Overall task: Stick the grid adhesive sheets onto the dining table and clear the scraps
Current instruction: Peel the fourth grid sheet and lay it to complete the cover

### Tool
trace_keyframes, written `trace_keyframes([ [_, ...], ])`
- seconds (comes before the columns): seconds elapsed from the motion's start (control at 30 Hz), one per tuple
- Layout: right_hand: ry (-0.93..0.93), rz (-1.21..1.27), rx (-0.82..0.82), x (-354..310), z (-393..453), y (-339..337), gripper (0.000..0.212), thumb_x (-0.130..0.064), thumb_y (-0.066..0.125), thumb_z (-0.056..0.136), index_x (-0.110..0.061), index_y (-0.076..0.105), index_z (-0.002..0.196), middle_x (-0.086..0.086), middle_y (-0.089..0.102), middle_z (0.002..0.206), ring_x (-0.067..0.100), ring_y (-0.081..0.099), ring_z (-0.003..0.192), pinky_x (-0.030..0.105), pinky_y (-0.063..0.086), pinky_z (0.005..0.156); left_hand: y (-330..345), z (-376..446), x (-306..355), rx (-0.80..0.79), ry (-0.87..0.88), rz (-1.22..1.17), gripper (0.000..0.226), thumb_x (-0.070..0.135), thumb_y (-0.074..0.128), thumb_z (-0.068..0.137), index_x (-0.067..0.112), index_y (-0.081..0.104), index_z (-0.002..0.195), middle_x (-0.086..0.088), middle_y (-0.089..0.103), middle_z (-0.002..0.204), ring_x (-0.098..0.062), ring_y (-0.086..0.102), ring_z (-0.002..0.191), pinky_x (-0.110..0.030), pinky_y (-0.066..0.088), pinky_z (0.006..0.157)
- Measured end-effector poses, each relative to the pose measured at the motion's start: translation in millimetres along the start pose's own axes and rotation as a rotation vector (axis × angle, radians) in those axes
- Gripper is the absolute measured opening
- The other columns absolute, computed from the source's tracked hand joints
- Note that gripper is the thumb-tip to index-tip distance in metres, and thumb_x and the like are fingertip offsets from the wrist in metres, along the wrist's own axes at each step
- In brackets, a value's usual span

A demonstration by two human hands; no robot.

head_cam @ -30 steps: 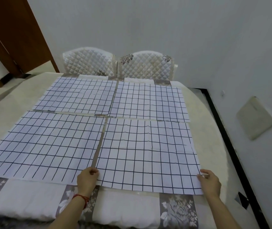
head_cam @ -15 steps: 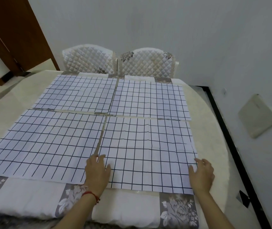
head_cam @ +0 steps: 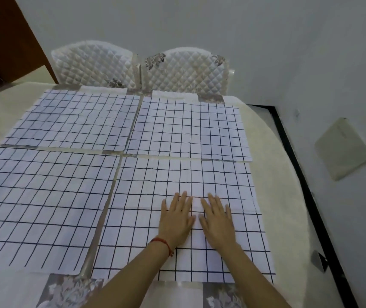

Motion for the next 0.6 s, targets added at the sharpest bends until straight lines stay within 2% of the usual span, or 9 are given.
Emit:
trace_keyframes([
  [0.13, 0.017, -0.017, 0.026, 15, -3, 11, 0.054, -0.049, 0.016, 0.097, -0.037, -0.011, 0.142, -0.013, -0.02, 0.151, 0.007, -0.023, 0.138, 0.033, -0.016, 0.114, 12, -5, -9, 0.024, -0.036, 0.019, 0.066, 0.058, 0.001, 0.087, 0.03, -0.003, 0.147, 0.004, -0.009, 0.157, -0.02, -0.023, 0.139, -0.046, -0.019, 0.11],
  [0.17, 0.016, -0.017, 0.036, 15, -3, 10, 0.054, -0.05, 0.016, 0.097, -0.037, -0.009, 0.143, -0.014, -0.02, 0.15, 0.006, -0.023, 0.138, 0.033, -0.016, 0.114, 8, -7, -9, 0.04, -0.046, 0.033, 0.067, 0.058, 0.004, 0.087, 0.029, 0.005, 0.147, 0.003, -0.001, 0.157, -0.021, -0.015, 0.141, -0.047, -0.015, 0.112],
  [0.23, 0.021, -0.013, 0.037, 14, -4, 10, 0.055, -0.049, 0.017, 0.097, -0.036, -0.004, 0.145, -0.013, -0.017, 0.153, 0.006, -0.02, 0.14, 0.034, -0.015, 0.115, 0, -12, -7, 0.05, -0.069, 0.057, 0.064, 0.057, 0.017, 0.088, 0.025, 0.033, 0.142, -0.003, 0.03, 0.152, -0.024, 0.023, 0.141, -0.052, 0.0, 0.117],
  [0.27, 0.039, -0.006, 0.033, 14, -5, 9, 0.054, -0.048, 0.018, 0.097, -0.035, -0.001, 0.146, -0.011, -0.013, 0.155, 0.007, -0.018, 0.142, 0.035, -0.014, 0.115, -2, -14, -6, 0.07, -0.068, 0.052, 0.063, 0.056, 0.021, 0.089, 0.022, 0.042, 0.137, -0.005, 0.041, 0.146, -0.025, 0.038, 0.135, -0.051, 0.003, 0.116],
  [0.3, 0.071, 0.001, 0.037, 12, -4, 7, 0.053, -0.046, 0.019, 0.098, -0.033, 0.004, 0.147, -0.009, -0.007, 0.157, 0.01, -0.013, 0.144, 0.036, -0.013, 0.115, -3, -15, -6, 0.082, -0.062, 0.043, 0.062, 0.055, 0.021, 0.09, 0.021, 0.045, 0.136, -0.006, 0.045, 0.144, -0.026, 0.043, 0.132, -0.048, 0.002, 0.113],
  [0.37, 0.12, 0.023, 0.108, 2, 3, -3, 0.051, -0.042, 0.022, 0.099, -0.027, 0.016, 0.147, -0.004, 0.008, 0.159, 0.015, -0.001, 0.147, 0.039, -0.01, 0.116, -3, -15, -8, 0.083, -0.066, 0.036, 0.063, 0.055, 0.015, 0.092, 0.02, 0.043, 0.137, -0.007, 0.043, 0.145, -0.027, 0.04, 0.134, -0.045, -0.001, 0.111],
  [0.43, 0.054, 0.066, 0.157, -20, 19, -10, 0.05, -0.038, 0.025, 0.099, -0.022, 0.021, 0.147, -0.002, 0.014, 0.158, 0.018, 0.005, 0.147, 0.04, -0.008, 0.115, 0, -14, -7, 0.082, -0.066, 0.031, 0.064, 0.054, 0.012, 0.093, 0.019, 0.04, 0.139, -0.008, 0.041, 0.147, -0.028, 0.038, 0.135, -0.049, 0.002, 0.113],
  [0.5, -0.102, 0.055, 0.082, -41, 35, -5, 0.05, -0.036, 0.024, 0.1, -0.023, 0.018, 0.147, -0.002, 0.009, 0.159, 0.017, 0.0, 0.147, 0.038, -0.009, 0.116, 1, -14, -6, 0.078, -0.064, 0.023, 0.067, 0.053, 0.004, 0.093, 0.018, 0.033, 0.141, -0.008, 0.038, 0.148, -0.029, 0.036, 0.136, -0.054, 0.006, 0.115],
  [0.6, -0.221, -0.028, -0.026, -33, 52, 5, 0.051, -0.043, 0.019, 0.099, -0.03, 0.011, 0.148, -0.009, 0.0, 0.159, 0.012, -0.007, 0.146, 0.037, -0.01, 0.116, -2, -14, -6, 0.064, -0.078, 0.036, 0.066, 0.054, 0.008, 0.093, 0.019, 0.036, 0.14, -0.007, 0.041, 0.146, -0.027, 0.039, 0.135, -0.047, 0.002, 0.111],
])
Point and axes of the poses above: each hand's wrist, its own z-axis towards the middle knuckle, its own y-axis out of the palm, x = y × z, the point moved 6 cm from there along z, towards the middle knuckle
